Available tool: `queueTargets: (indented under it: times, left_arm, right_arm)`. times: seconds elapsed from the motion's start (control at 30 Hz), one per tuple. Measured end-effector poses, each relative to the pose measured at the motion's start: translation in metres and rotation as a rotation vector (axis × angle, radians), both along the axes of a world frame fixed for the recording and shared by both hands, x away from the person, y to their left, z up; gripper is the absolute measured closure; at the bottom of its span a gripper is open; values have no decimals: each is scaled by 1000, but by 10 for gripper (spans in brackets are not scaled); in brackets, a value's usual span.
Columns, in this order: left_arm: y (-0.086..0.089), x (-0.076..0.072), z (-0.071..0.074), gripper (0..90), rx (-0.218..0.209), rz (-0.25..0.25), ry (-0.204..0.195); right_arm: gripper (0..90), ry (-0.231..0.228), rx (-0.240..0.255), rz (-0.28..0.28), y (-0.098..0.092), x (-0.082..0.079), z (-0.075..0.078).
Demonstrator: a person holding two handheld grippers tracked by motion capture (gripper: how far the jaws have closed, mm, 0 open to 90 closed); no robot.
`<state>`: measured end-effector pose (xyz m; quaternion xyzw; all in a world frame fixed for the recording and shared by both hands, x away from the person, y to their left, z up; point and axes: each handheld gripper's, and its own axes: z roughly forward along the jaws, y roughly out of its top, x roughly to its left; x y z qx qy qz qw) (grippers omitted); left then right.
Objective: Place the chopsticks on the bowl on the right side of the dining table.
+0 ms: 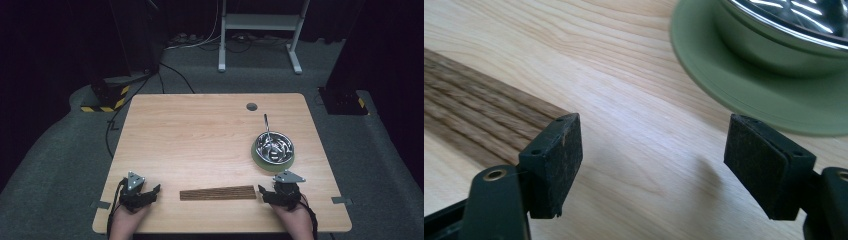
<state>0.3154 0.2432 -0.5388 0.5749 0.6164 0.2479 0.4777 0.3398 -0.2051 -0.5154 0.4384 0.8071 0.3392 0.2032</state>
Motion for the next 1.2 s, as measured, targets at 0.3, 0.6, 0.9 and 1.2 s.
queueTargets:
  times: [0.3,0.6,0.9,1.2]
  left_arm:
    - [0,0,0,307,4,-6,3]
    - [0,0,0,308,2,-5,3]
    - [2,0,0,315,11,-1,8]
    - [1,0,0,307,12,6,4]
  right_arm:
    - [237,-18,18,59,24,-9,9]
    - [287,-15,57,145,55,3,25]
    - [353,3,89,168,85,20,23]
    - [441,42,104,228,92,8,13]
